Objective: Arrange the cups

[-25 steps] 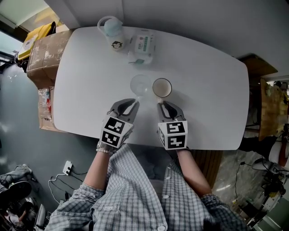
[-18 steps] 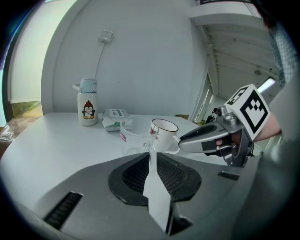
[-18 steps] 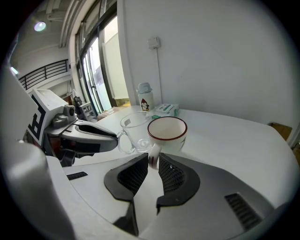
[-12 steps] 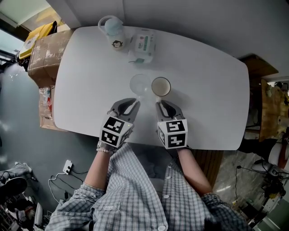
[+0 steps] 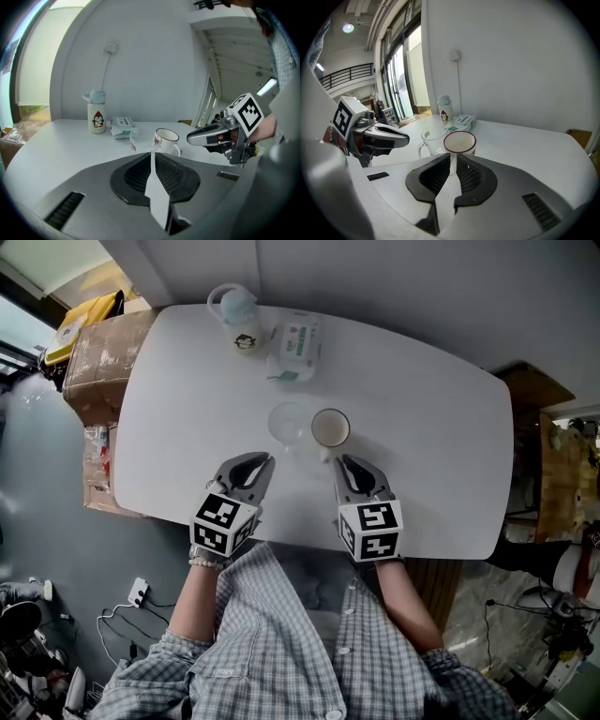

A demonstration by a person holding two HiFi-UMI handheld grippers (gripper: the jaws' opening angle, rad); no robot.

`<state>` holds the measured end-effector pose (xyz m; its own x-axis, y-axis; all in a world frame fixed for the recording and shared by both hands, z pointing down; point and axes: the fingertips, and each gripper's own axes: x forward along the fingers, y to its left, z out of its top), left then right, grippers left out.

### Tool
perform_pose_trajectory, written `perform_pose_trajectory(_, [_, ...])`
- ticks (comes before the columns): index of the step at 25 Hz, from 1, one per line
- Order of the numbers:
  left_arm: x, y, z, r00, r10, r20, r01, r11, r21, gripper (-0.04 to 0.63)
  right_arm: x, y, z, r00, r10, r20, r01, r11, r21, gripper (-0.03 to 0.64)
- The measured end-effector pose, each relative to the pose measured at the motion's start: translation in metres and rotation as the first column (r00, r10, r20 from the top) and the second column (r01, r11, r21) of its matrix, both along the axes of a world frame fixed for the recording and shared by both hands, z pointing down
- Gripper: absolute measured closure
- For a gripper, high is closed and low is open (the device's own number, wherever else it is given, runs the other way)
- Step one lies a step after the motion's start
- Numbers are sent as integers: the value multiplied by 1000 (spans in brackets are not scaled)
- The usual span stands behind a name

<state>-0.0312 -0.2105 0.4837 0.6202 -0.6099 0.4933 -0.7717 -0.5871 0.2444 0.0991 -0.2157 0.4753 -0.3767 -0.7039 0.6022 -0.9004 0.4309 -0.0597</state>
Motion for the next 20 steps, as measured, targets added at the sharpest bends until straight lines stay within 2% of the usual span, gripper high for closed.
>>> perform_pose_trajectory(8, [1,-2,-50,999,-1,-33,5,994,112,582,16,-2,-44,1000,8,28,-11,995,96,583])
perform_pose_trajectory(14, [18,-3,-88,998,48,-49,-38,981,193,583,19,-2,-80,999,-6,36,-1,983,181,584])
perform_pose_trajectory(20, [28,0,-117,995,86,-55,-70,965,255,584,19,-5,-113,1000,-31,-2,30,959,283,584])
